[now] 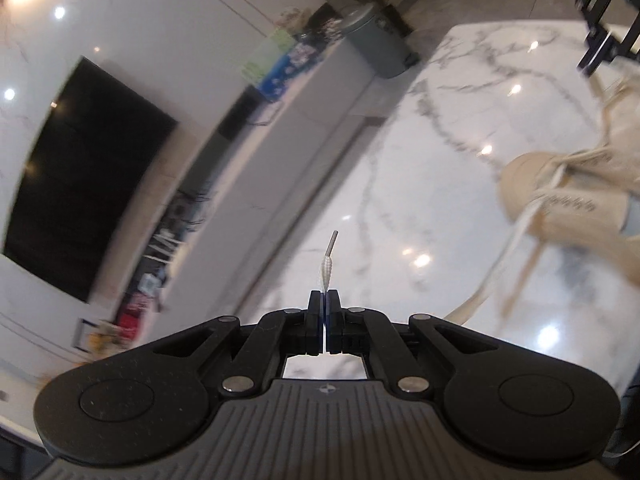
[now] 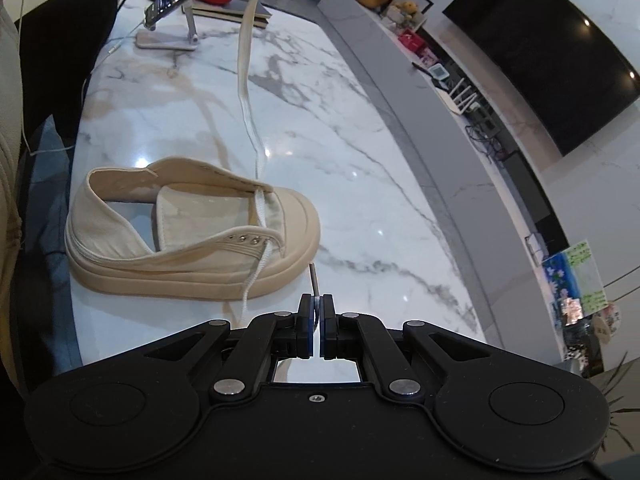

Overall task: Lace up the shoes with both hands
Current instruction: 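Grasp the white lace tip with the left gripper and pull it up, then carry the lace tip to an eyelet with the left gripper while the right gripper holds the lace, then insert the lace tip into the eyelet with the left gripper while the right gripper holds the lace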

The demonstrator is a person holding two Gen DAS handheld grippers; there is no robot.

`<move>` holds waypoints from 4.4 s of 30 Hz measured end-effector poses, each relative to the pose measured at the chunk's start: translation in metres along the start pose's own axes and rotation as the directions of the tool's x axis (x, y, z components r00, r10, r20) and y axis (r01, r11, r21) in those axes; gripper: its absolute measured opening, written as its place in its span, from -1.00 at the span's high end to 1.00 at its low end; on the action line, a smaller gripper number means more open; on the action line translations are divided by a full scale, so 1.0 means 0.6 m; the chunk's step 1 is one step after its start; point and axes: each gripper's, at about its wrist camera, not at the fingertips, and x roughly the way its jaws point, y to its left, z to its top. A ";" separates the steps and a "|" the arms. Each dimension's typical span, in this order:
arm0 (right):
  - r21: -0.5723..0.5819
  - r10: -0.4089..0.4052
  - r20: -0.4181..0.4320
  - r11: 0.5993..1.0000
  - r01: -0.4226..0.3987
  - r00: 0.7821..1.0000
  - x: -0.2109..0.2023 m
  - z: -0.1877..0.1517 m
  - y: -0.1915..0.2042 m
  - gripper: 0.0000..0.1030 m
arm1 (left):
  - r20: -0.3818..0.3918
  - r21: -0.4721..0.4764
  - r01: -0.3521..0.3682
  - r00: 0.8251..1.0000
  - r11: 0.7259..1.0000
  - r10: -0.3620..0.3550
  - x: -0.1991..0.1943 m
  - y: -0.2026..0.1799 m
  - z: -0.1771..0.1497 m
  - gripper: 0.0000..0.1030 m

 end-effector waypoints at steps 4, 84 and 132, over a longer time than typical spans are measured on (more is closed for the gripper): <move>0.005 -0.048 -0.010 0.999 0.048 0.999 -0.006 0.000 -0.009 0.98 | -0.021 0.025 -0.096 0.995 0.995 0.097 -0.007 0.031 -0.005 1.00; 0.105 0.172 0.022 0.979 -0.174 0.985 0.122 0.090 -0.040 0.98 | 0.365 -0.051 0.654 0.716 0.755 -0.595 0.039 -0.200 0.072 0.98; -0.066 0.308 -0.093 0.947 -0.315 0.947 0.165 0.121 0.014 0.98 | 0.265 -0.172 0.679 0.730 0.714 -0.630 0.156 -0.193 0.049 0.85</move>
